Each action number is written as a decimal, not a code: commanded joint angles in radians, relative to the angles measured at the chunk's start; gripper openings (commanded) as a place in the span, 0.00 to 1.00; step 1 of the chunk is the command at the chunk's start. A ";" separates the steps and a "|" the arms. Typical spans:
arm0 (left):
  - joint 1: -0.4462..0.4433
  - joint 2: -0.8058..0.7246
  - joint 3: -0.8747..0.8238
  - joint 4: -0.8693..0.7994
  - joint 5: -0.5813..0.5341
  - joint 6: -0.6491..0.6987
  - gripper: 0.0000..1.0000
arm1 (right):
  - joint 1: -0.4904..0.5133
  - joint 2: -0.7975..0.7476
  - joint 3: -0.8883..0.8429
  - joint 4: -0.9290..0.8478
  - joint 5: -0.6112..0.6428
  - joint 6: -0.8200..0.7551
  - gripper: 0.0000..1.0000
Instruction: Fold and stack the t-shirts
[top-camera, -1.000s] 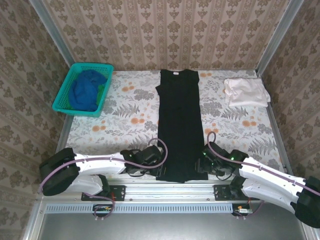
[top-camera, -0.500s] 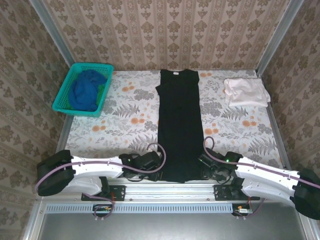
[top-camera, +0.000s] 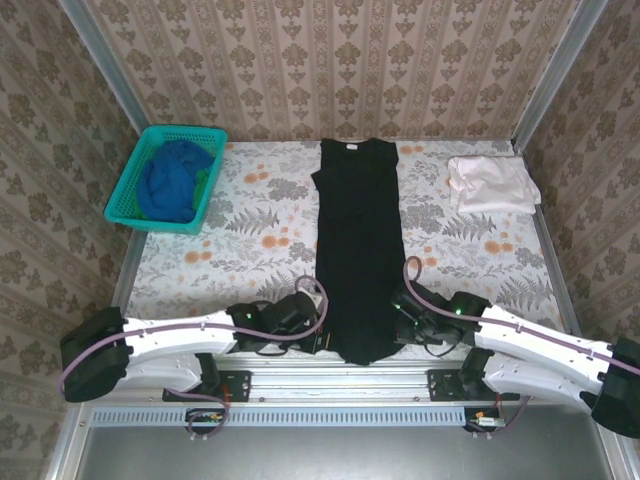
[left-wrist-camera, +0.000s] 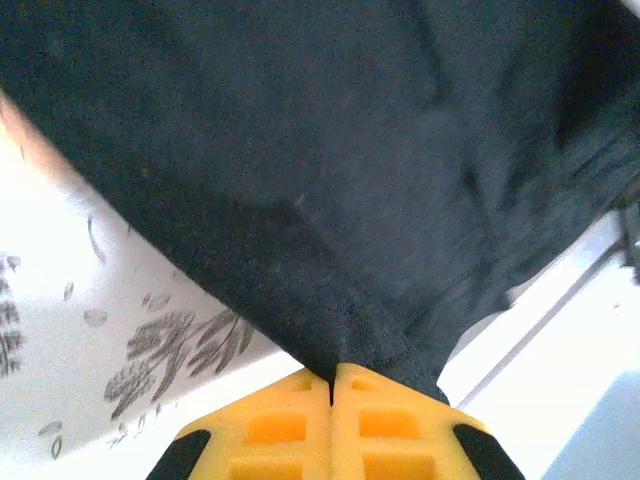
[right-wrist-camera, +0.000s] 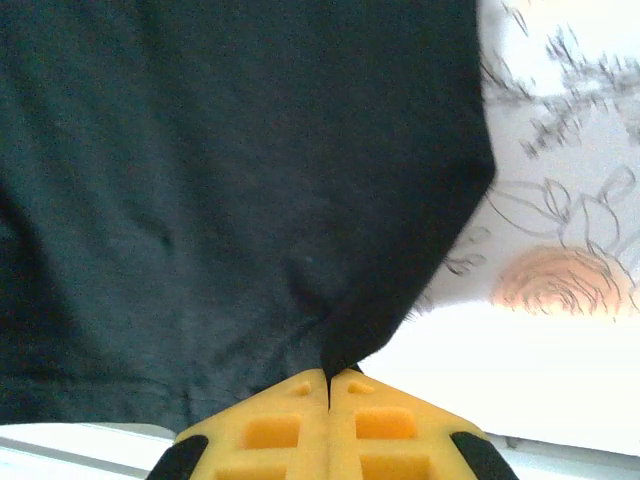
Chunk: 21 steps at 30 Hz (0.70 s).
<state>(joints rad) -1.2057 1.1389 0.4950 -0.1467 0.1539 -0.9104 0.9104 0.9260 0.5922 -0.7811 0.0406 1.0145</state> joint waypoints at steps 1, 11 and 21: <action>0.082 -0.033 0.048 -0.007 0.038 0.075 0.00 | -0.056 0.035 0.089 -0.015 0.050 -0.093 0.00; 0.496 0.202 0.323 -0.067 0.191 0.341 0.00 | -0.391 0.332 0.351 0.147 0.022 -0.361 0.00; 0.693 0.673 0.737 -0.139 0.374 0.466 0.00 | -0.590 0.745 0.651 0.216 -0.084 -0.491 0.00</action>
<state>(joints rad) -0.5385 1.7607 1.1675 -0.2211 0.4587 -0.5125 0.3466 1.6176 1.1778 -0.5777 -0.0013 0.5880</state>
